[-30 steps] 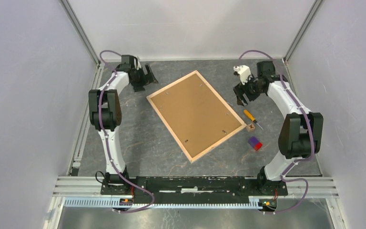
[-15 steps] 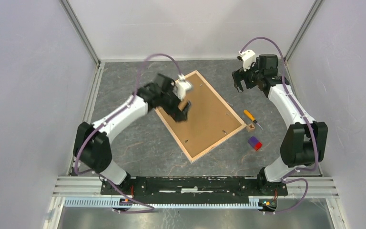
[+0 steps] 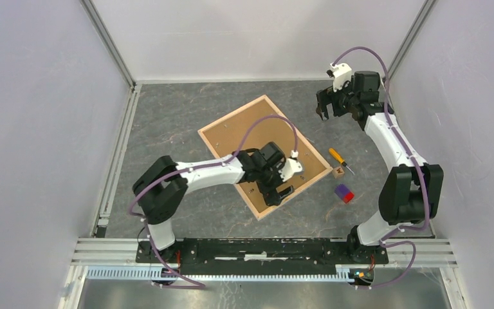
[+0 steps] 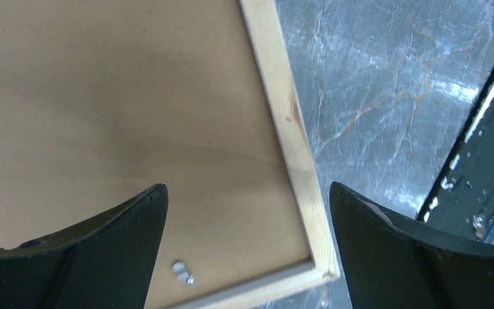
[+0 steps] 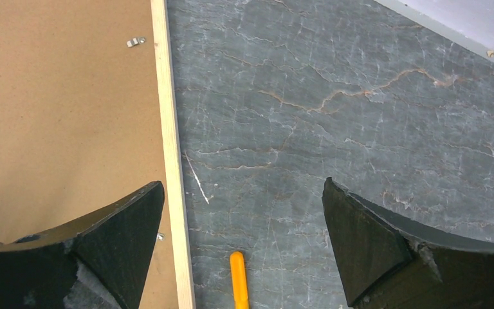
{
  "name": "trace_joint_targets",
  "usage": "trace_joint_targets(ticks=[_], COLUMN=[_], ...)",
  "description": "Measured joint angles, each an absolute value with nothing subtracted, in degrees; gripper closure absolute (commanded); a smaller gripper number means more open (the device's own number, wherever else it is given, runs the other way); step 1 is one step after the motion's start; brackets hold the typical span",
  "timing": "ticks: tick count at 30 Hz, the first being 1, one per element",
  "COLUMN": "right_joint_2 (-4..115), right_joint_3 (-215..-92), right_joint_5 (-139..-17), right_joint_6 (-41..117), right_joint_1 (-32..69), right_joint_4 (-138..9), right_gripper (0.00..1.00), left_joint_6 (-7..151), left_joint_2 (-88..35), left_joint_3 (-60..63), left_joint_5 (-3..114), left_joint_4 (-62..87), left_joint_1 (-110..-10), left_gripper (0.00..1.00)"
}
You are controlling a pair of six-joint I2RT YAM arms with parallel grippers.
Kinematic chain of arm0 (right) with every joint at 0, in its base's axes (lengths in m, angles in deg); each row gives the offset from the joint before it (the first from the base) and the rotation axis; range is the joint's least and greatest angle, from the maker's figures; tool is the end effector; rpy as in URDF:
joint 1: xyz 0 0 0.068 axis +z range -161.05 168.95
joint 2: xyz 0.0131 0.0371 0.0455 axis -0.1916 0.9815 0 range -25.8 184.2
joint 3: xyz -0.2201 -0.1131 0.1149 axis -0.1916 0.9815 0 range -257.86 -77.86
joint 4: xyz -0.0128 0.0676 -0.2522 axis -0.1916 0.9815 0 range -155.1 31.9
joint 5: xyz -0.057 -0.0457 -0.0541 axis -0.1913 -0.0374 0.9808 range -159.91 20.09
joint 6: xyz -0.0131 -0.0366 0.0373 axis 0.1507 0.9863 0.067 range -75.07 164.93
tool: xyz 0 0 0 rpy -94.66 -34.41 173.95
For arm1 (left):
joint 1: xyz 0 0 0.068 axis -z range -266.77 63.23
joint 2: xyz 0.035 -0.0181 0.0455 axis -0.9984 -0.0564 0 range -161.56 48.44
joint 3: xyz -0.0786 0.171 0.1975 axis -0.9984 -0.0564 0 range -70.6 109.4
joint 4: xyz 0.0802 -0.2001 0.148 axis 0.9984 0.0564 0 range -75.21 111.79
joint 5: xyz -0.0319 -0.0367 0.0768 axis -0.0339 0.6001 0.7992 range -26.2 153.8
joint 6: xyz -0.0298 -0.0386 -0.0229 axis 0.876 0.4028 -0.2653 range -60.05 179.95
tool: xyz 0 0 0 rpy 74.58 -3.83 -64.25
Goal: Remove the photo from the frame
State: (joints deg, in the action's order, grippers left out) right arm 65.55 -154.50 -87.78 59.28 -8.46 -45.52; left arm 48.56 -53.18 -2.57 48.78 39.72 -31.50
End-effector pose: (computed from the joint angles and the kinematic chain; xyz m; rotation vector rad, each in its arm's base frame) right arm 0.3666 0.0274 0.3124 -0.4904 2.0878 0.2185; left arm 0.2015 -0.3069 0.1941 1.5466 2.1713 -0.6064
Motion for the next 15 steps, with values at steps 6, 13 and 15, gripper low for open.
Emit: trace_joint_targets(ticks=[6,13,15], right_joint_2=[65.73,65.81,65.81], right_joint_3=[-153.52,-150.96,-149.54], right_joint_5=[-87.65,-91.08,-92.56], right_joint_6=[57.86,55.37,54.47], right_joint_1=[-8.98,-8.98,-8.98], right_joint_4=[-45.83,-46.24,-46.7], right_gripper=[0.02,0.02,0.02], left_joint_6=[48.53,46.72,45.47], left_joint_2=[-59.28,-60.48,-59.94], left_joint_3=[1.39,2.83,2.31], left_joint_5=[54.29,59.42,59.23], left_joint_4=[38.36,39.65,40.57], left_joint_1=[-27.33,-27.09,-28.6], left_gripper=[0.0,0.0,0.0])
